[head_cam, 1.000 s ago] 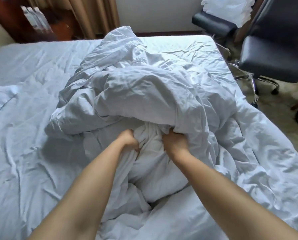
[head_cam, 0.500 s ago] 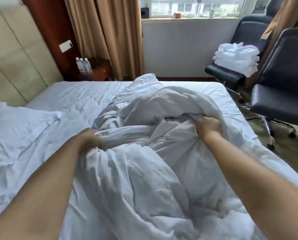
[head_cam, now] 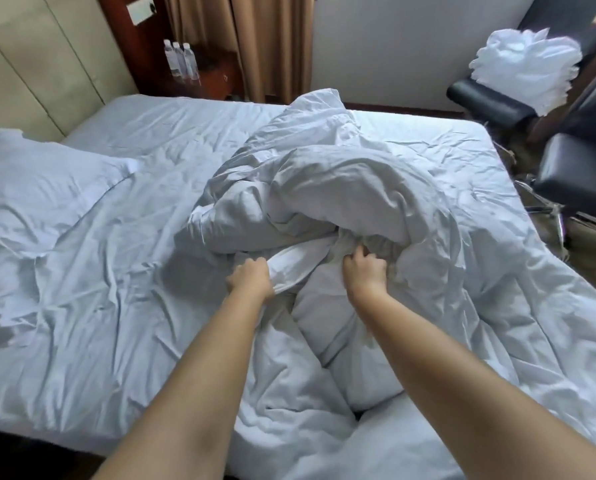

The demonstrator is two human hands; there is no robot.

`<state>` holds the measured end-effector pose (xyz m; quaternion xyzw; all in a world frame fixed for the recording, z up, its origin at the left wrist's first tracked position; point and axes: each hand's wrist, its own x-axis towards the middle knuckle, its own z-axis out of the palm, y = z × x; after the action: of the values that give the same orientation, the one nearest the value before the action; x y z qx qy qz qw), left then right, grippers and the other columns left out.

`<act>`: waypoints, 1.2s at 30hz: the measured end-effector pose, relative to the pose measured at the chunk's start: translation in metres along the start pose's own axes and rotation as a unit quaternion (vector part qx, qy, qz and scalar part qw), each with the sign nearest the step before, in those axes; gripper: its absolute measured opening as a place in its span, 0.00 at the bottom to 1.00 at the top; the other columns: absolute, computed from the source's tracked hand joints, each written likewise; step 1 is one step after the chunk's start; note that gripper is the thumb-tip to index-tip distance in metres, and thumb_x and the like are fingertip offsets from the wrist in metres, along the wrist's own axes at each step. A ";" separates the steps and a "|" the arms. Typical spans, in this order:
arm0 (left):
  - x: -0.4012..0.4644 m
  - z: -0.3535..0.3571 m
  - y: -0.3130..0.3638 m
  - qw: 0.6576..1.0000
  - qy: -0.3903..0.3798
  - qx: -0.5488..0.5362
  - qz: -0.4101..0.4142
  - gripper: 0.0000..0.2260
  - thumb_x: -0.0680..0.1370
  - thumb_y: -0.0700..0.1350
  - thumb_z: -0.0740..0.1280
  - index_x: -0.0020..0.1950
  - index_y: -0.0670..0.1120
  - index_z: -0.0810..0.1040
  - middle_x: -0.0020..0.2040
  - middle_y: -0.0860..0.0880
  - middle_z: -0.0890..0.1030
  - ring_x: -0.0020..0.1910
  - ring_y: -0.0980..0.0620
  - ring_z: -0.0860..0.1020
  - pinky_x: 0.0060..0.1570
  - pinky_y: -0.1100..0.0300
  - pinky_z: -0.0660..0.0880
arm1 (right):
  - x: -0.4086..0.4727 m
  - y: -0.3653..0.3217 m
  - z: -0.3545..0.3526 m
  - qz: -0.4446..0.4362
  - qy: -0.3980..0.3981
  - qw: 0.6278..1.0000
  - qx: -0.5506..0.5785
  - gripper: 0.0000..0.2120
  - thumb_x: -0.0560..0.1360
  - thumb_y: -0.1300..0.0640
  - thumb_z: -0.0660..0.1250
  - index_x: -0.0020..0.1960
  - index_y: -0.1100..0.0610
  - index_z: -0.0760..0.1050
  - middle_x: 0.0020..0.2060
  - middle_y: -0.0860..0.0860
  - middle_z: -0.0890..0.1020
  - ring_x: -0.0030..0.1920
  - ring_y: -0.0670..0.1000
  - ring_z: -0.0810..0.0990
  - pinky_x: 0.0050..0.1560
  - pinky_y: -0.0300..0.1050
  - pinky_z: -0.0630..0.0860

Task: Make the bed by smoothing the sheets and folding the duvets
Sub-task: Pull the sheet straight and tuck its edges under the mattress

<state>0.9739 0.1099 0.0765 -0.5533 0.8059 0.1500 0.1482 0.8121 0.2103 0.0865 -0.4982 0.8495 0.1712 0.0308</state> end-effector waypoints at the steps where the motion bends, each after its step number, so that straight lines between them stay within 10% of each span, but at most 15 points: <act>1: 0.000 -0.002 0.000 1.000 -0.002 -0.004 0.005 0.24 0.74 0.50 0.68 0.67 0.45 0.67 0.65 0.45 0.69 0.66 0.43 0.70 0.55 0.49 0.72 | -0.002 -0.001 -0.004 -0.016 0.010 1.000 0.017 0.18 0.78 0.63 0.58 0.68 0.59 0.68 0.66 0.59 0.66 0.60 0.60 0.74 0.54 0.49 0.72; 8: 0.009 -0.012 0.012 0.997 -0.029 -0.035 0.065 0.21 0.73 0.48 0.66 0.64 0.47 0.66 0.64 0.44 0.68 0.66 0.41 0.68 0.60 0.45 0.72 | 0.002 -0.006 -0.018 -0.082 0.015 0.991 0.101 0.20 0.74 0.59 0.60 0.66 0.56 0.67 0.65 0.57 0.68 0.66 0.58 0.67 0.65 0.53 0.65; 16: 0.038 -0.007 0.052 0.991 -0.045 -0.020 0.125 0.24 0.78 0.49 0.60 0.74 0.50 0.61 0.71 0.45 0.65 0.69 0.40 0.64 0.66 0.42 0.65 | 0.025 0.020 -0.005 -0.126 -0.055 0.989 0.049 0.29 0.76 0.47 0.63 0.74 0.49 0.61 0.78 0.54 0.46 0.77 0.58 0.45 0.75 0.56 0.44; 20: 0.061 -0.006 0.075 0.989 -0.048 -0.017 0.136 0.25 0.78 0.52 0.60 0.74 0.52 0.60 0.71 0.44 0.66 0.69 0.40 0.66 0.65 0.42 0.66 | 0.045 0.029 -0.004 -0.240 0.221 0.945 0.004 0.21 0.72 0.49 0.66 0.63 0.56 0.76 0.69 0.57 0.71 0.70 0.58 0.68 0.68 0.53 0.63; 22: 0.074 -0.007 0.083 0.986 -0.067 -0.023 0.149 0.30 0.75 0.55 0.62 0.75 0.53 0.57 0.72 0.44 0.67 0.68 0.41 0.69 0.64 0.44 0.69 | 0.058 0.036 -0.015 -0.241 0.283 0.924 -0.089 0.27 0.71 0.46 0.63 0.69 0.50 0.71 0.71 0.55 0.69 0.72 0.59 0.65 0.72 0.61 0.57; 26: 0.099 -0.013 0.095 0.969 -0.151 -0.058 0.188 0.36 0.70 0.49 0.72 0.74 0.48 0.61 0.68 0.44 0.72 0.64 0.43 0.73 0.61 0.50 0.73 | 0.091 0.051 -0.015 -0.076 0.013 0.997 -0.003 0.54 0.67 0.34 0.68 0.76 0.42 0.33 0.75 0.56 0.32 0.74 0.66 0.34 0.67 0.74 0.37; 36: 0.152 0.017 0.127 0.968 -0.149 -0.037 0.196 0.23 0.70 0.47 0.70 0.64 0.46 0.73 0.61 0.45 0.77 0.59 0.43 0.76 0.55 0.52 0.75 | 0.136 0.058 0.045 0.021 -0.065 0.997 0.023 0.46 0.76 0.52 0.66 0.76 0.41 0.33 0.75 0.60 0.33 0.74 0.68 0.40 0.69 0.70 0.47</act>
<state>0.8043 0.0311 0.0094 -0.3609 0.8612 0.2867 0.2142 0.6891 0.1372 0.0293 -0.4673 0.8596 0.1841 0.0943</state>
